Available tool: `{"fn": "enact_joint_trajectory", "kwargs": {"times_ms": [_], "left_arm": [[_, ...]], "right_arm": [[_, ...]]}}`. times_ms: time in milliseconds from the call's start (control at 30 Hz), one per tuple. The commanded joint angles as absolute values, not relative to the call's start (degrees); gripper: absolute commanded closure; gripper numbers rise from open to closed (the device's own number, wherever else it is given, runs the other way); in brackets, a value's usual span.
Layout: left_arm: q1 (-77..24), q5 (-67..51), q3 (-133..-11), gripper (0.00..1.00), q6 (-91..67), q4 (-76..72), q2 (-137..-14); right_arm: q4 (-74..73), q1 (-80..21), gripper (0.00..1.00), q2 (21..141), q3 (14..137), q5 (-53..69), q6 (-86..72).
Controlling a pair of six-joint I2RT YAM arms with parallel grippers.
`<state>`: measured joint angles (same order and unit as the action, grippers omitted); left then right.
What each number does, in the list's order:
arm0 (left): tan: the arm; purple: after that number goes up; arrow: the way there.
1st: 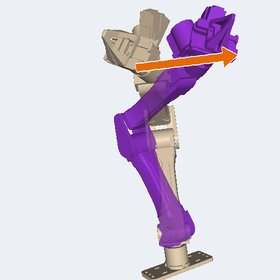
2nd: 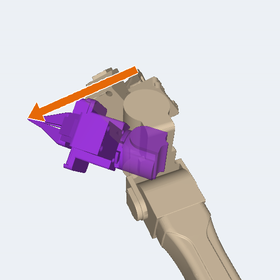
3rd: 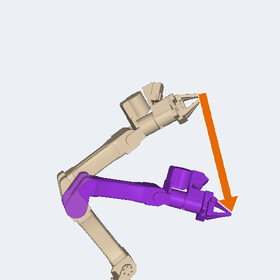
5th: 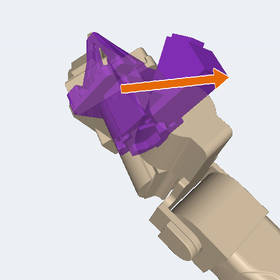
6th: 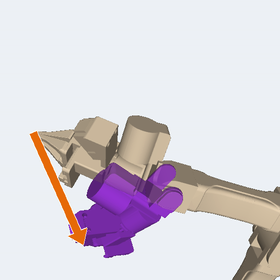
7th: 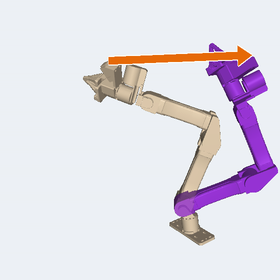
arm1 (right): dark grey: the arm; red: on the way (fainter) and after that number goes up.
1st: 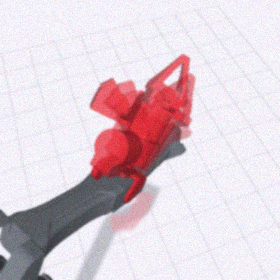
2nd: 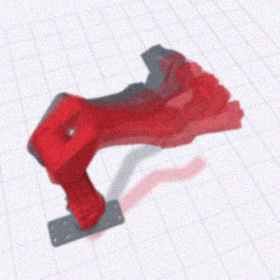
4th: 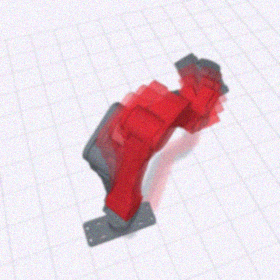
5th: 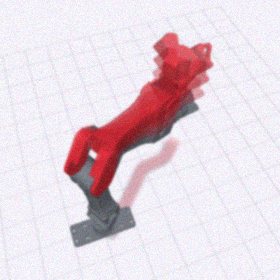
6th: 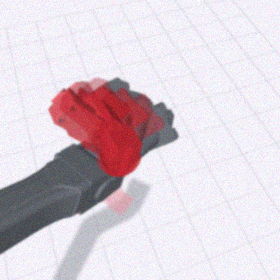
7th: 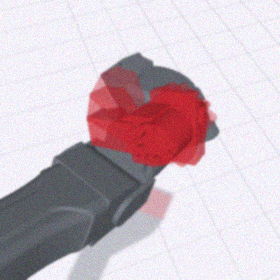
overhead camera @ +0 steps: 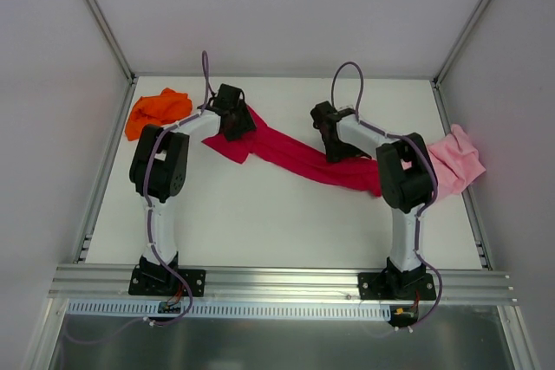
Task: Fold and stack the t-shirts
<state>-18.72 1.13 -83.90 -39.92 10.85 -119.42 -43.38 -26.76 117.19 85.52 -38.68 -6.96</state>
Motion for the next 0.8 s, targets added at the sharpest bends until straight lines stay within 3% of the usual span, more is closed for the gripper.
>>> {"fn": "enact_joint_trajectory", "kwargs": {"times_ms": [0,467,767], "left_arm": [[-15.2,3.8,-85.4,0.42,-38.0,16.4,-122.8],[-13.0,1.1,-98.7,0.42,-36.7,23.4,-130.6],[-13.0,-2.0,-103.4,0.41,-36.1,24.4,-133.1]], "right_arm": [[-49.0,-27.8,0.0,117.2,85.3,-37.4,-6.0],[-41.7,-35.5,0.0,102.7,74.5,-19.8,-3.9],[-33.2,-44.3,0.0,101.8,72.9,1.6,3.1]]}}
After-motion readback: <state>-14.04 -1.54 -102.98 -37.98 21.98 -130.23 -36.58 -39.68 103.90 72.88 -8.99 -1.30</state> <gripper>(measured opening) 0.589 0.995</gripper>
